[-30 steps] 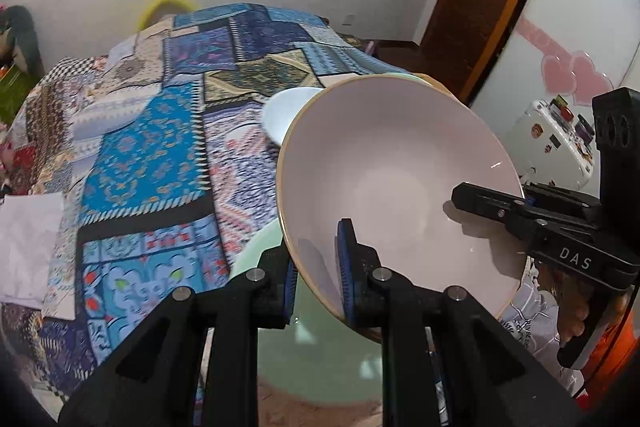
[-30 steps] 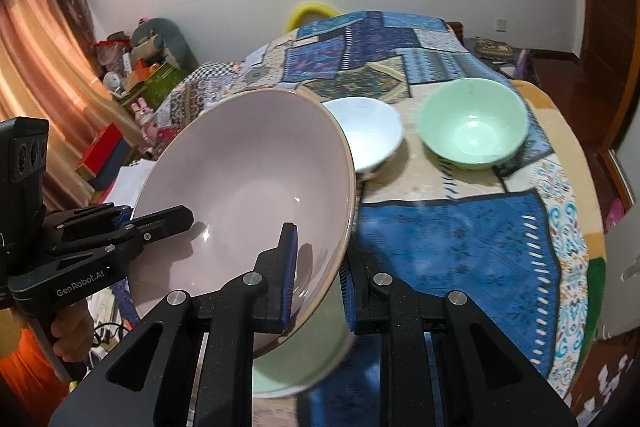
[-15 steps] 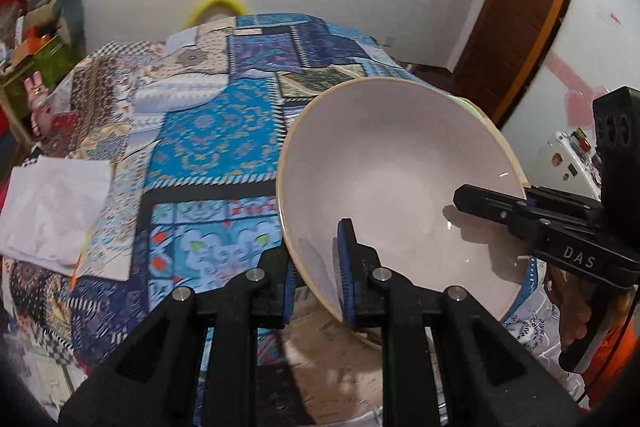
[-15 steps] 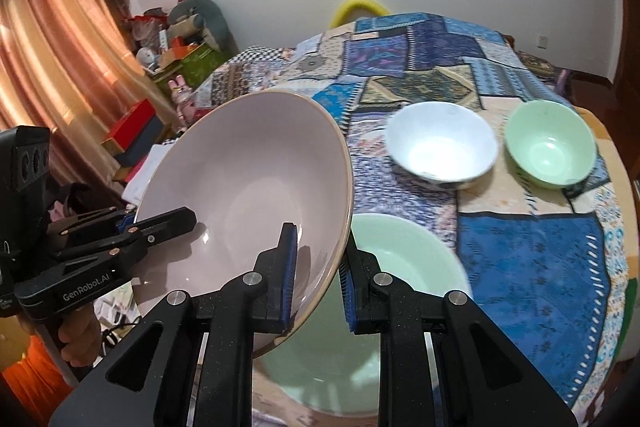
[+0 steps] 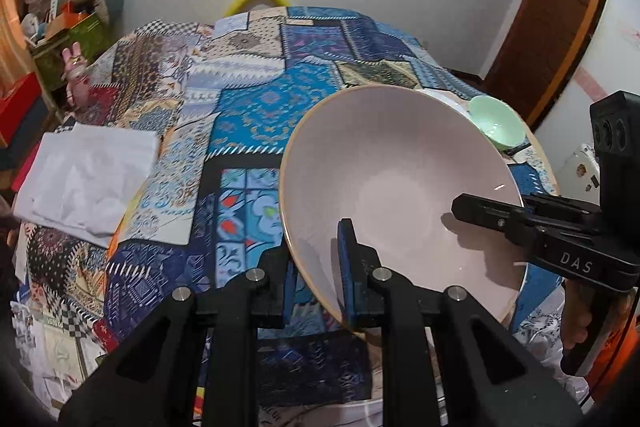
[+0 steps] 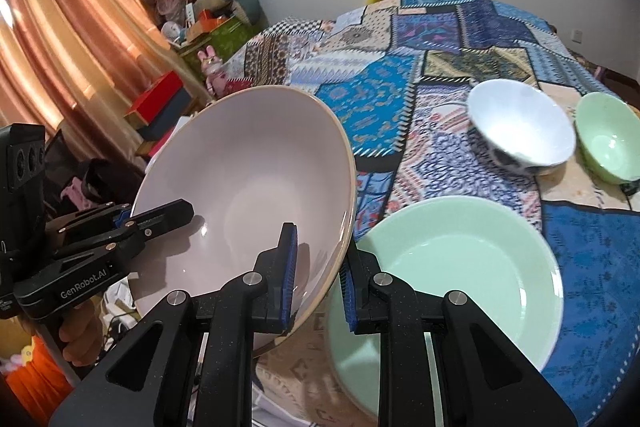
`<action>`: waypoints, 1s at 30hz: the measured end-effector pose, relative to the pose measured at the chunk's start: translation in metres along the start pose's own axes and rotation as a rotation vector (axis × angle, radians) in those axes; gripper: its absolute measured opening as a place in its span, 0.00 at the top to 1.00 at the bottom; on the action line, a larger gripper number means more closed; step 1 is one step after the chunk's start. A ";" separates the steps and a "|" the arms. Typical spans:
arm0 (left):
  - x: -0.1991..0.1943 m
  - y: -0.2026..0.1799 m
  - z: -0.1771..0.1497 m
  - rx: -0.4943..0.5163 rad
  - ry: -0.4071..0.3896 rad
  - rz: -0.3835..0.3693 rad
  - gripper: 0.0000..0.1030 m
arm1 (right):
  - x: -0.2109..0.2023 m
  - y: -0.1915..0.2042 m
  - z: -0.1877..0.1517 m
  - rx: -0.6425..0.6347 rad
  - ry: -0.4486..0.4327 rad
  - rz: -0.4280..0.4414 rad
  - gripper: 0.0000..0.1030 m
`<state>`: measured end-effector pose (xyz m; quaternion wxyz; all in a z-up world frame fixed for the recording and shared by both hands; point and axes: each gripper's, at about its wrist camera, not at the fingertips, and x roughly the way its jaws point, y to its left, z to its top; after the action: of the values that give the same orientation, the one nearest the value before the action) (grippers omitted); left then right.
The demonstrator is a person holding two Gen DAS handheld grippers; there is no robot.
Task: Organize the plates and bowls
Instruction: 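Carry the pink bowl over the mint green plate and lower it on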
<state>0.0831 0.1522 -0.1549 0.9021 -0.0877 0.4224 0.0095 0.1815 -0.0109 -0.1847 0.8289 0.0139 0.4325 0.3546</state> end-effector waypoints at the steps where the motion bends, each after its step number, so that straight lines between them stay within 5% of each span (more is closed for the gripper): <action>1: 0.001 0.004 -0.002 -0.004 0.002 0.001 0.82 | 0.003 0.002 0.000 -0.002 0.006 0.002 0.82; 30: 0.061 0.077 -0.046 -0.122 0.141 0.015 0.82 | 0.090 0.028 -0.019 -0.009 0.201 -0.003 0.82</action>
<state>0.0806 0.2169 -0.2420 0.8629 -0.1397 0.4843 0.0356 0.1850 0.0590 -0.2509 0.7817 -0.0262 0.5121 0.3551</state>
